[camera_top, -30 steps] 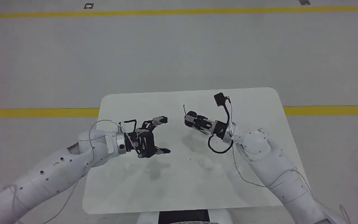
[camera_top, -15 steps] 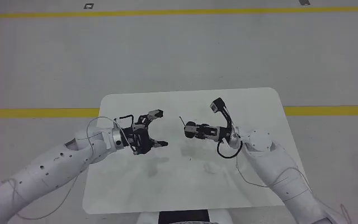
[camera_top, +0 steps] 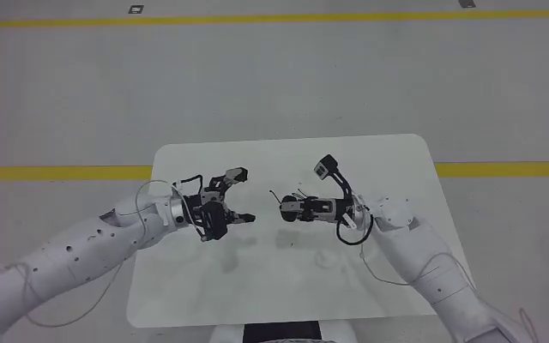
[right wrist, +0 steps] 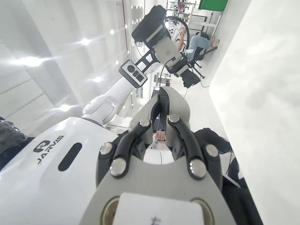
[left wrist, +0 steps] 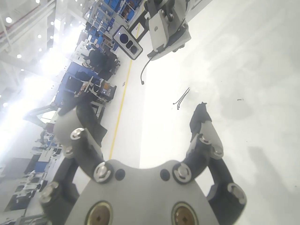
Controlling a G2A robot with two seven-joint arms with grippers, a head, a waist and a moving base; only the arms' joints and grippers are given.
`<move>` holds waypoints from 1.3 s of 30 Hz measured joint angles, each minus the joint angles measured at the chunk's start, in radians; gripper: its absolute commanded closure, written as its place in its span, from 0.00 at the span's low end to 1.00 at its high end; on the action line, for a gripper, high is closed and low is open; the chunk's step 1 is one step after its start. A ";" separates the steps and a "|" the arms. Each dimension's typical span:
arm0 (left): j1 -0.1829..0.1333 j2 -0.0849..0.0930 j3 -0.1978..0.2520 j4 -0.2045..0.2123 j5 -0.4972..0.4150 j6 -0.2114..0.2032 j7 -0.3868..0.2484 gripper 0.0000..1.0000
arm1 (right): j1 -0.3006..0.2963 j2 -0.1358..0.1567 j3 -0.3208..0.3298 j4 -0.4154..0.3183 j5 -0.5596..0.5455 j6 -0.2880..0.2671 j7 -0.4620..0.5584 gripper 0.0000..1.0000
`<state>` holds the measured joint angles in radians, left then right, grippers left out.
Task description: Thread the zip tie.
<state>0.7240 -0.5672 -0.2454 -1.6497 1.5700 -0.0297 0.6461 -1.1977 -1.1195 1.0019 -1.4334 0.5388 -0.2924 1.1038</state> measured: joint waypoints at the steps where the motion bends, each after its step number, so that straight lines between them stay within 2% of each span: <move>1: 0.000 -0.001 -0.001 -0.001 0.000 0.000 -0.008 0.00 | -0.002 -0.001 -0.003 -0.005 0.006 0.006 0.004 1.00; 7: -0.014 -0.006 0.020 0.004 0.000 0.043 -0.005 0.00 | 0.015 -0.010 -0.035 0.012 0.091 0.029 0.104 1.00; 11: -0.045 -0.013 0.063 0.014 0.000 0.080 0.028 0.00 | 0.033 -0.016 -0.054 0.041 0.113 0.044 0.145 1.00; 13: -0.055 -0.013 0.074 0.018 0.000 0.087 0.033 0.00 | 0.034 -0.016 -0.054 0.043 0.112 0.044 0.145 1.00; 18: -0.053 -0.014 0.073 0.017 0.000 0.086 0.028 0.00 | 0.030 -0.016 -0.054 0.037 0.107 0.045 0.136 1.00; 19: -0.052 -0.014 0.072 0.014 0.000 0.084 0.024 0.15 | 0.026 -0.016 -0.055 0.031 0.099 0.049 0.122 1.00; 20: -0.051 -0.015 0.070 0.012 0.000 0.081 0.019 0.48 | 0.022 -0.016 -0.055 0.023 0.084 0.055 0.103 1.00; 21: -0.051 -0.016 0.069 0.010 0.000 0.080 0.018 0.59 | 0.019 -0.015 -0.054 0.019 0.072 0.060 0.090 1.00; 23: -0.047 -0.016 0.067 0.010 0.000 0.078 0.022 0.65 | 0.012 -0.014 -0.050 0.009 0.057 0.065 0.070 1.00; 24: -0.046 -0.016 0.066 0.011 0.000 0.077 0.024 0.71 | 0.010 -0.013 -0.048 0.006 0.052 0.066 0.064 1.00; 28: -0.045 -0.017 0.066 0.015 0.000 0.071 0.029 0.80 | 0.001 -0.012 -0.043 -0.005 0.042 0.067 0.049 1.00; 30: -0.046 -0.017 0.067 0.016 0.000 0.069 0.029 0.81 | -0.002 -0.012 -0.041 -0.009 0.042 0.067 0.048 1.00; 34: -0.049 -0.018 0.071 0.017 0.000 0.064 0.033 0.76 | -0.004 -0.013 -0.042 -0.014 0.041 0.064 0.050 1.00; 39: -0.052 -0.019 0.076 0.016 0.000 0.060 0.040 0.82 | -0.004 -0.015 -0.048 -0.013 0.040 0.054 0.053 1.00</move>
<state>0.6725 -0.5858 -0.1698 -1.6341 1.5700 0.0302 0.6859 -1.2016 -1.1347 0.9536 -1.4461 0.5793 -0.2382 1.1563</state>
